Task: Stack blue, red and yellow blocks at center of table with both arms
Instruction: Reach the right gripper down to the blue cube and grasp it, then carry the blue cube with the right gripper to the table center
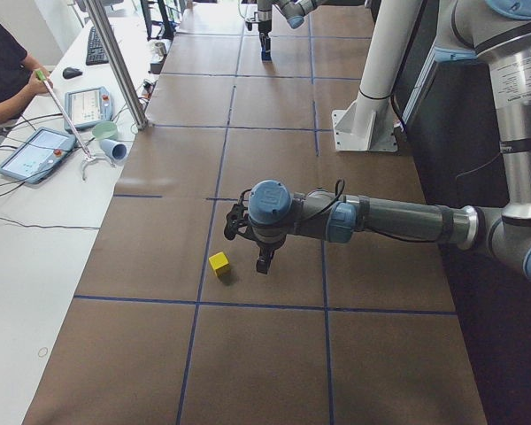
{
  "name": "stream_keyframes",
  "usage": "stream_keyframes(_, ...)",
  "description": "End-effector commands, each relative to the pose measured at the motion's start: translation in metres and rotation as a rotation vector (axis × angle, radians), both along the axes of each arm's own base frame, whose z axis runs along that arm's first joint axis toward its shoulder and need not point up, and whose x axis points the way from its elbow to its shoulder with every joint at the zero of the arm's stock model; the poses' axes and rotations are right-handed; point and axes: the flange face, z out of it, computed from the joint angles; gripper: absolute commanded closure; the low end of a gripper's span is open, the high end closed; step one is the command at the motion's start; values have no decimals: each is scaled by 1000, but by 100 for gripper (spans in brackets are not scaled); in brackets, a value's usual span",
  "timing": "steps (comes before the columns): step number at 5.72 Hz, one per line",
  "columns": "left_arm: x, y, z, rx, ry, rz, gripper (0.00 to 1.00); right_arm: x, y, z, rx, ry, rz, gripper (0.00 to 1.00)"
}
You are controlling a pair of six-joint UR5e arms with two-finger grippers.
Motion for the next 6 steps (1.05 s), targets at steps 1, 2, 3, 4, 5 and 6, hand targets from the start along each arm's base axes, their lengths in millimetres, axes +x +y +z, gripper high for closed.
stream_keyframes(1,0,0,-1,2,1,0,0,-1,0,-1,-54,-5,41,100)
stream_keyframes(2,-1,1,-1,1,2,-1,0,-1,-1,-20,-38,-28,47,100)
stream_keyframes(3,0,0,-1,2,2,0,0,-11,-1,-75,-48,-82,95,100)
stream_keyframes(4,0,0,0,-1,2,0,0,-49,-11,-130,-93,-144,130,100)
stream_keyframes(5,0,0,0,-1,2,0,0,-124,-8,-193,-163,-196,176,100)
stream_keyframes(6,0,0,0,1,2,0,0,-188,-12,-267,-284,-172,247,100)
